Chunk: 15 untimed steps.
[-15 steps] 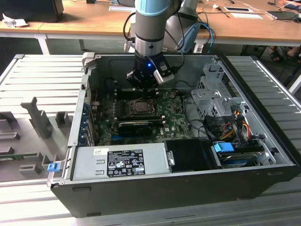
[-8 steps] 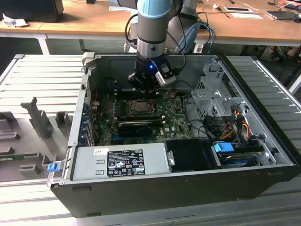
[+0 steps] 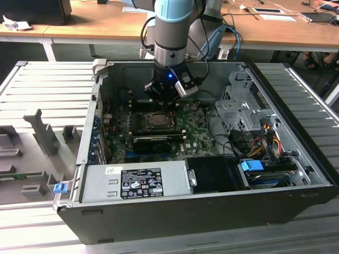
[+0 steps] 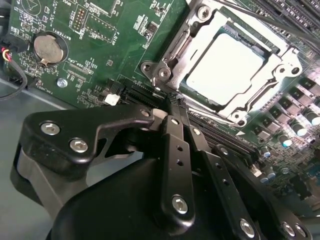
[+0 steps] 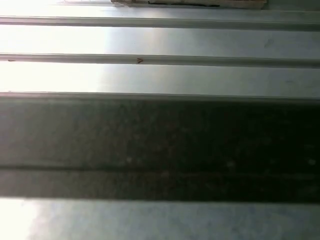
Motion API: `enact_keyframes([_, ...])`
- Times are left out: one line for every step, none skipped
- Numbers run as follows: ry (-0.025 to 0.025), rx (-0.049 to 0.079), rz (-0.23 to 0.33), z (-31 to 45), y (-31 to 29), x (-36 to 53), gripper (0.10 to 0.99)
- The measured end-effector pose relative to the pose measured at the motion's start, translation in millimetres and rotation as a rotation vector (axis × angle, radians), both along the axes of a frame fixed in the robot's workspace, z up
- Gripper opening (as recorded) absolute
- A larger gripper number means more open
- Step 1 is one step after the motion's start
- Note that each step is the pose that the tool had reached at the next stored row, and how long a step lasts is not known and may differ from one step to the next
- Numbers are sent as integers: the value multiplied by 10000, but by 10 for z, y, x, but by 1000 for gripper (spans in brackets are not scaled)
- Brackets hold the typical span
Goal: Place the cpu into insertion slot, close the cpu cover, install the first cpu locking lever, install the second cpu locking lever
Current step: 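Install the first cpu locking lever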
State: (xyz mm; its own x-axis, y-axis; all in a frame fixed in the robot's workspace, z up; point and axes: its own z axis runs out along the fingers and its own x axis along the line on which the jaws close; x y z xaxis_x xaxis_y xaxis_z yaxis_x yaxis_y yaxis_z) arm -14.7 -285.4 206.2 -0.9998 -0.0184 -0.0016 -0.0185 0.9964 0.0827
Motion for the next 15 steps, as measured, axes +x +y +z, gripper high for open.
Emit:
enact_keyframes([0,4,4,-1,2,0,106])
enact_keyframes([0,13,8,-2,5,0,106])
enact_keyframes([0,17,11,-3,5,0,106])
enact_keyframes([-1,27,17,-9,6,1,106])
enact_keyframes([-2,31,22,-14,7,3,106])
enact_keyframes([0,29,26,-24,6,3,106])
enact_keyframes([1,29,26,-27,6,4,106])
enact_keyframes([1,28,26,-27,6,4,106])
enact_keyframes([1,27,28,-27,6,4,106])
enact_keyframes([0,26,30,-24,6,4,106])
enact_keyframes([0,27,32,-7,6,4,106])
enact_keyframes([-1,32,35,10,7,7,106])
enact_keyframes([0,21,32,-1,6,9,106])
enact_keyframes([6,-34,34,-27,4,14,106])
enact_keyframes([4,-39,33,-30,4,15,106])
